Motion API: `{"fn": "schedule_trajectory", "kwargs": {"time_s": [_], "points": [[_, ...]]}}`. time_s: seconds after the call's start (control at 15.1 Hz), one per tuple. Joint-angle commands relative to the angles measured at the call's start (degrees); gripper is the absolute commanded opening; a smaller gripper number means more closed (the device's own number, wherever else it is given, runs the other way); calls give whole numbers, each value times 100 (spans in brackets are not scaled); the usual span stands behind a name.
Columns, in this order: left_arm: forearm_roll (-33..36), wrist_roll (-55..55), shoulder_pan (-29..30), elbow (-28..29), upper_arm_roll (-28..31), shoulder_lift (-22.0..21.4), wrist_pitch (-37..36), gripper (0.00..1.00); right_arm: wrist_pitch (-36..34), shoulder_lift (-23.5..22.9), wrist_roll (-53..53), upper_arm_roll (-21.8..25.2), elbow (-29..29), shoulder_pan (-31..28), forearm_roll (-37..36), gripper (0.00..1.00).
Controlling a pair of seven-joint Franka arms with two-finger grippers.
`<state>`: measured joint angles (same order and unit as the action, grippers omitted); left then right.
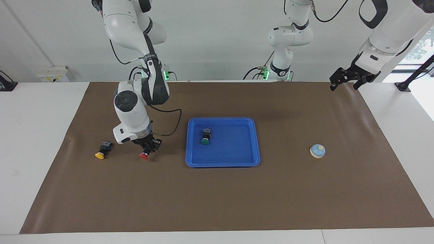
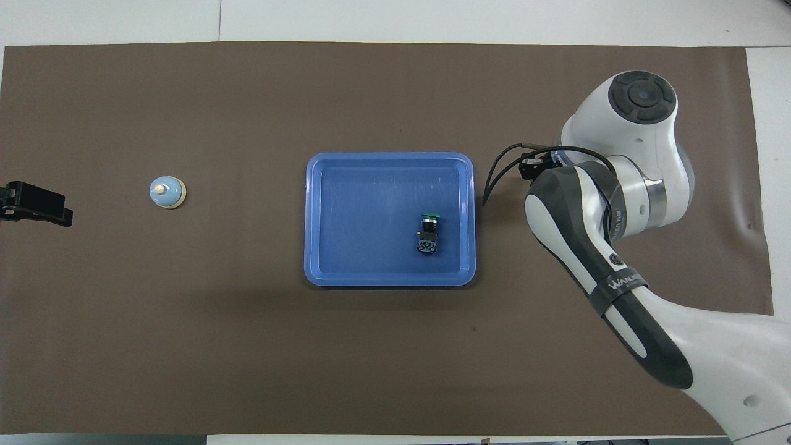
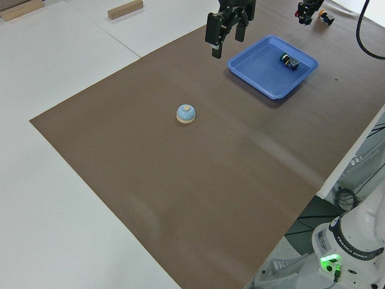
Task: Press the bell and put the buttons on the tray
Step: 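Carry the red button into the tray beside the green one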
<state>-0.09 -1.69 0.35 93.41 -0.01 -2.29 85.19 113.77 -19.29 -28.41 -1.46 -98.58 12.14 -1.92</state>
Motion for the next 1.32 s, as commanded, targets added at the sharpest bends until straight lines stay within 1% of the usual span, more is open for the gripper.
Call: {"fn": "schedule_trajectory", "kwargs": {"time_s": [0.0, 0.07, 0.2, 0.33, 0.4, 0.53, 0.66, 0.79, 0.93, 1.06, 1.26], "points": [[-71, 19, 9, -68, 18, -17, -91, 100, -452, -312, -165, -29, 743, 410, 322, 0], [-62, 19, 9, -69, 10, -17, -91, 100, -443, -330, -392, -21, 770, 716, 350, 0], [-70, 19, 9, -68, 18, -17, -91, 100, -399, -356, -840, -29, 901, 1052, 498, 0], [-71, 19, 9, -60, 10, -17, -91, 100, -338, -461, -1182, -12, 955, 1517, 718, 0], [-71, 28, 9, -68, 10, -17, -91, 100, -251, -540, -1498, -21, 1068, 1693, 702, 0], [-71, 19, 9, -60, 18, -17, -91, 100, 4, -699, -1685, -21, 1078, 2001, 701, 0], [-71, 19, 9, -68, 18, -17, -91, 100, 215, -848, -1756, -21, 1069, 2186, 666, 0], [-71, 19, 9, -60, 10, -17, -91, 100, 557, -936, -1774, -12, 912, 2318, 649, 0], [-71, 19, 9, -60, 18, -17, -91, 100, 926, -928, -1730, -12, 605, 2310, 631, 0], [-71, 19, 9, -60, 18, -17, -91, 100, 1068, -910, -1703, -12, 394, 2328, 605, 0], [-62, 28, 9, -60, 18, -17, -91, 100, 1488, -823, -1695, -12, -2, 2345, 596, 0]]}}
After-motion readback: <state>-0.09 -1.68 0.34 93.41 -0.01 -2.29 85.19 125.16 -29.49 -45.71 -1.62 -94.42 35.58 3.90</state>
